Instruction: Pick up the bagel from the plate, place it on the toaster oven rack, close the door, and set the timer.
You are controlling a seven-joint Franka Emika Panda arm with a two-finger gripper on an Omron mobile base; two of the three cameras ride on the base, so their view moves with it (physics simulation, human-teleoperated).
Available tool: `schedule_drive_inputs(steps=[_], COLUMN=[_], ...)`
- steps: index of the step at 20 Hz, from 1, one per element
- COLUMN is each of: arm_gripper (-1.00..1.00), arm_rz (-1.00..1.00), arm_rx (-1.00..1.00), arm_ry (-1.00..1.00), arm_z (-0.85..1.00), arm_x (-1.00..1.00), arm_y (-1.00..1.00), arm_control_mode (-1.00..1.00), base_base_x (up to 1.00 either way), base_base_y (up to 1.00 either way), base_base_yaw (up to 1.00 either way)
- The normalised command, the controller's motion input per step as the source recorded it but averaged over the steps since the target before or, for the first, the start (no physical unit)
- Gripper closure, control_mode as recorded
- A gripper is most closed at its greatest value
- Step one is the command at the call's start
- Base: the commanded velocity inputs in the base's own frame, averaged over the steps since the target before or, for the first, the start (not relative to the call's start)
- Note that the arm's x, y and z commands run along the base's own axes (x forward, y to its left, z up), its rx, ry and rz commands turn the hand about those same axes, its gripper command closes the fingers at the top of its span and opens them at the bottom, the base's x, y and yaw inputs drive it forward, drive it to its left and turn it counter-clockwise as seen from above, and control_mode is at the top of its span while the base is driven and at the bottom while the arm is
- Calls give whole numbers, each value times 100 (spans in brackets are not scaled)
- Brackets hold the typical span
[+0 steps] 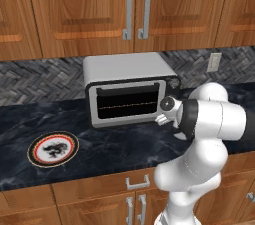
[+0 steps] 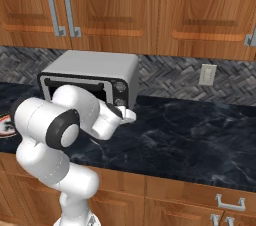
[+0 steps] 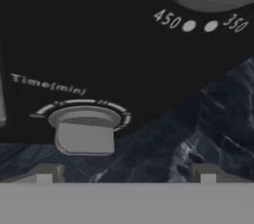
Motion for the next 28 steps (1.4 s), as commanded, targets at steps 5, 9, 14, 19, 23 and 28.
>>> schedule_drive_inputs(steps=[5, 9, 14, 19, 23, 28], arm_gripper=[-100, -100, -100, -100, -100, -100], arm_rz=[-1, 0, 0, 0, 0, 0], arm_rx=[5, 3, 1, 2, 2, 0], arm_ry=[0, 0, -1, 0, 0, 0], arm_z=[-1, 0, 0, 0, 0, 0], arm_x=[3, 0, 0, 9, 31, 33], arm_y=[1, 13, 21, 26, 16, 8], arm_control_mode=[-100, -100, -100, -100, -100, -100], base_base_x=[0, 0, 0, 0, 0, 0], base_base_y=[0, 0, 0, 0, 0, 0], base_base_yaw=[0, 0, 0, 0, 0, 0])
